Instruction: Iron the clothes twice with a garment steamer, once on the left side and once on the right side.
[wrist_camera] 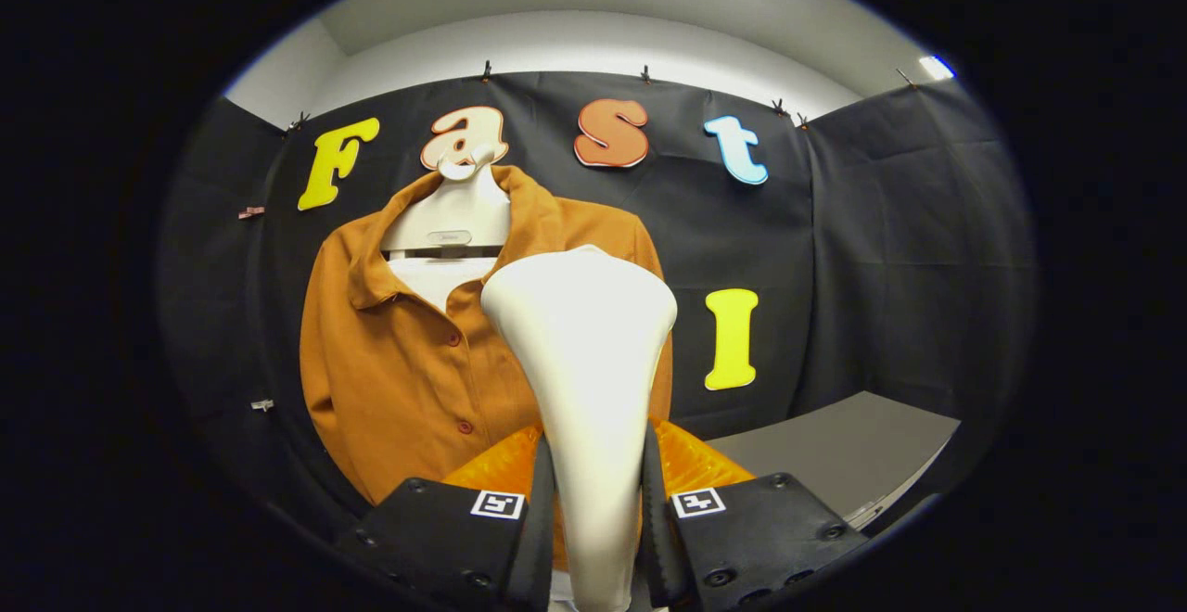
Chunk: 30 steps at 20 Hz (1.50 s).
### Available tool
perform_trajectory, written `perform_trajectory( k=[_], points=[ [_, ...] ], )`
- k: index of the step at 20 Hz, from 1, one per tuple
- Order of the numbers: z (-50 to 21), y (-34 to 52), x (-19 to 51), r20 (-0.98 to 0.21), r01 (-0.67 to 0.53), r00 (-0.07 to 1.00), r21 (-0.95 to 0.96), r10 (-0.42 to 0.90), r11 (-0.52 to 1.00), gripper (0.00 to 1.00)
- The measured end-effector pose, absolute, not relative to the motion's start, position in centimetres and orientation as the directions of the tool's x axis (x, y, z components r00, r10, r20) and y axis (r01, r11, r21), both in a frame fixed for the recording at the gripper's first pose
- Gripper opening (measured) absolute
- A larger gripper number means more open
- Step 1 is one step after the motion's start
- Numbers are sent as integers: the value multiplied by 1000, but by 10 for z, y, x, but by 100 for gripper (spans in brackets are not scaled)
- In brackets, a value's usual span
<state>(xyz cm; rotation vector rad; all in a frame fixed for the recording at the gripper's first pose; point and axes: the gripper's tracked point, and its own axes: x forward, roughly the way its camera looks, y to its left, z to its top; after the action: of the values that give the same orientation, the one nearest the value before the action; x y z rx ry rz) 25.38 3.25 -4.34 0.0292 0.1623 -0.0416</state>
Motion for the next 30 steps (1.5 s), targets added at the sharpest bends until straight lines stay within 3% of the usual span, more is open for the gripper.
perform_trajectory(
  k=[13, 30],
  points=[
    [-96, 48, 302, -279, 81, 954, -99, -106, 992, 43],
    [-246, 24, 238, -566, 102, 812, -99, -140, 990, 43]
  ],
)
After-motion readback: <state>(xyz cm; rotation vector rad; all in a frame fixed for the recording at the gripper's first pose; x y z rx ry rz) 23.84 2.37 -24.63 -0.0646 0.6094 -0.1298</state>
